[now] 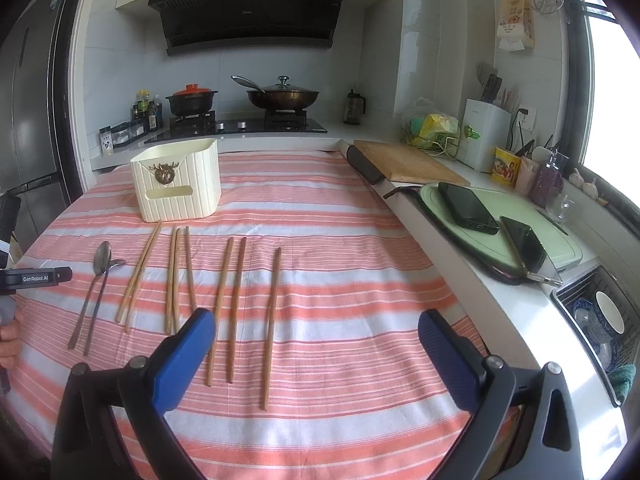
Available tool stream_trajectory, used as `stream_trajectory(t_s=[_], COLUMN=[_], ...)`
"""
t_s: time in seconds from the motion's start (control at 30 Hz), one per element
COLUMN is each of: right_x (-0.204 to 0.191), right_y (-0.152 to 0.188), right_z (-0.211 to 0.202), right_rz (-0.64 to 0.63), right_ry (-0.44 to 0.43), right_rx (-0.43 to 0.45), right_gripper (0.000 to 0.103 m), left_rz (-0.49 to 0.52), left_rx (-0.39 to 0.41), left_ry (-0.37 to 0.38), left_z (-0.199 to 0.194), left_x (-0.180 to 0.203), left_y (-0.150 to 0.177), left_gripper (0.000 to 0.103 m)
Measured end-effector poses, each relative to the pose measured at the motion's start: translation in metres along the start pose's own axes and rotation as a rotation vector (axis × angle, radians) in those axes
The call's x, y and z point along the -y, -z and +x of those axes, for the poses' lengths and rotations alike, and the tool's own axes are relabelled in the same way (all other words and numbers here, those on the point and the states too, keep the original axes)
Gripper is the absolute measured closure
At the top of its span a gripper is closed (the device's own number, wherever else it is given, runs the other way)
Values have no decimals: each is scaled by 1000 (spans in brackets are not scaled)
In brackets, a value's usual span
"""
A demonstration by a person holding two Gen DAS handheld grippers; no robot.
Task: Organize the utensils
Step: 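Lower the left tool to the large steel spoon while the right tool lowers to a chopstick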
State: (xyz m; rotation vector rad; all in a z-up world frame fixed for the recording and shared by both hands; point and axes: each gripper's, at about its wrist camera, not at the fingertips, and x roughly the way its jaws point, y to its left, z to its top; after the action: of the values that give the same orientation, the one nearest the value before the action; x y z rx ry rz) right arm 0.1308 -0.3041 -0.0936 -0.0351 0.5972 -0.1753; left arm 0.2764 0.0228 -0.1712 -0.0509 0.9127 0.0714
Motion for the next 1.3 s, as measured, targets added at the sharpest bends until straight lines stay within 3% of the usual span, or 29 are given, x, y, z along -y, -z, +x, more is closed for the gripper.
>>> stream_trajectory(t_s=[0.23, 0.3, 0.37, 0.43, 0.6, 0.8, 1.23, 1.3], right_x=[0, 0, -3, -9, -33, -35, -25, -28], right_y=[-8, -8, -9, -9, 2, 1, -19, -25], right_z=[55, 79, 100, 115, 154, 163, 188, 198], right_rz=[-74, -75, -59, -52, -150, -194, -229, -227], right_ry=[-26, -80, -151, -212, -220, -158, -257, -275], right_rx=[-79, -148, -225, -281, -416, -428, -613, -646], right_gripper=[1, 13, 31, 41, 73, 77, 72, 66], left_rz=[63, 70, 84, 94, 106, 193, 290, 309], left_rx=[1, -11, -13, -14, -17, -20, -117, -135], left_ry=[-99, -111, -116, -120, -120, -167, -43, -26], left_z=[27, 31, 33, 34, 37, 39, 62, 67], left_x=[16, 16, 16, 14, 6, -4, -2, 2], left_y=[5, 7, 9, 10, 7, -1, -28, -35], left_gripper=[0, 0, 0, 0, 0, 0, 0, 0])
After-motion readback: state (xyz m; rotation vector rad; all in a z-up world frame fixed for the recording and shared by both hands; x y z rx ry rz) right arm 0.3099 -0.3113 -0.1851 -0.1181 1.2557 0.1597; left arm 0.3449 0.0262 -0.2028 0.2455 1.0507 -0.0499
